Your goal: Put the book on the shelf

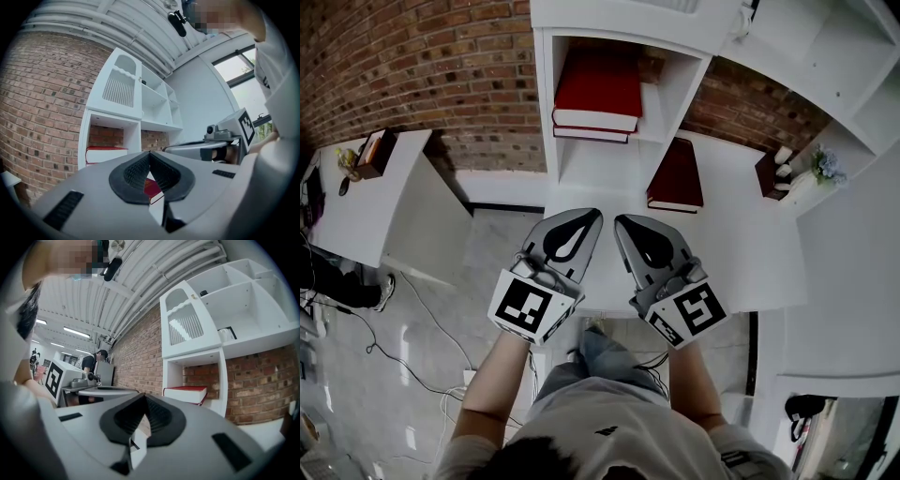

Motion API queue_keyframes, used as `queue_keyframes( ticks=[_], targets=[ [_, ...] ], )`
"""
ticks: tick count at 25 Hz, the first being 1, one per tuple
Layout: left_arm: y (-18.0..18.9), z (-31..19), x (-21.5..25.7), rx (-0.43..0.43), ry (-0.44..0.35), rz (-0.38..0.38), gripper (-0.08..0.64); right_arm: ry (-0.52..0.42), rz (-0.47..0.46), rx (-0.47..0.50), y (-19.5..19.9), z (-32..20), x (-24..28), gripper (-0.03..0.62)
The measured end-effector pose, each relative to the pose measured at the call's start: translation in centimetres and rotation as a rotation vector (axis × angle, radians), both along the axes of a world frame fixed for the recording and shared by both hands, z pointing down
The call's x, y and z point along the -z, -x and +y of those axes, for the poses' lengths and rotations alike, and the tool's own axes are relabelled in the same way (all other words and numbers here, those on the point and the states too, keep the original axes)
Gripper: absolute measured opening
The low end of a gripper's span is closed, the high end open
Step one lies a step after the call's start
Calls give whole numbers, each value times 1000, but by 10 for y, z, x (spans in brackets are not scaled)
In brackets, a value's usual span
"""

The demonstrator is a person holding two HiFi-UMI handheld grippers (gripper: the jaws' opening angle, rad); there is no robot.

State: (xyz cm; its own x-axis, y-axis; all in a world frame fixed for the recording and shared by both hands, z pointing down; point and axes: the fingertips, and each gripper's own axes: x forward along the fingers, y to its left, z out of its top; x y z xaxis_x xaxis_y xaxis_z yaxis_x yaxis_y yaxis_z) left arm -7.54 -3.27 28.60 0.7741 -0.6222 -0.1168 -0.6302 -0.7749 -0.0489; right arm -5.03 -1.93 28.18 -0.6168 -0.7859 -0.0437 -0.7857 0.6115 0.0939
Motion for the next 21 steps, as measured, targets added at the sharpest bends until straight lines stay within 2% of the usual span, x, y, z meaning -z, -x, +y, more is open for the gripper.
queue_keyframes(
  ticks=[21],
  targets=[
    [-6, 35, 5, -3, -8, 5, 14, -15, 12, 9, -2, 35, 5, 9]
  ],
)
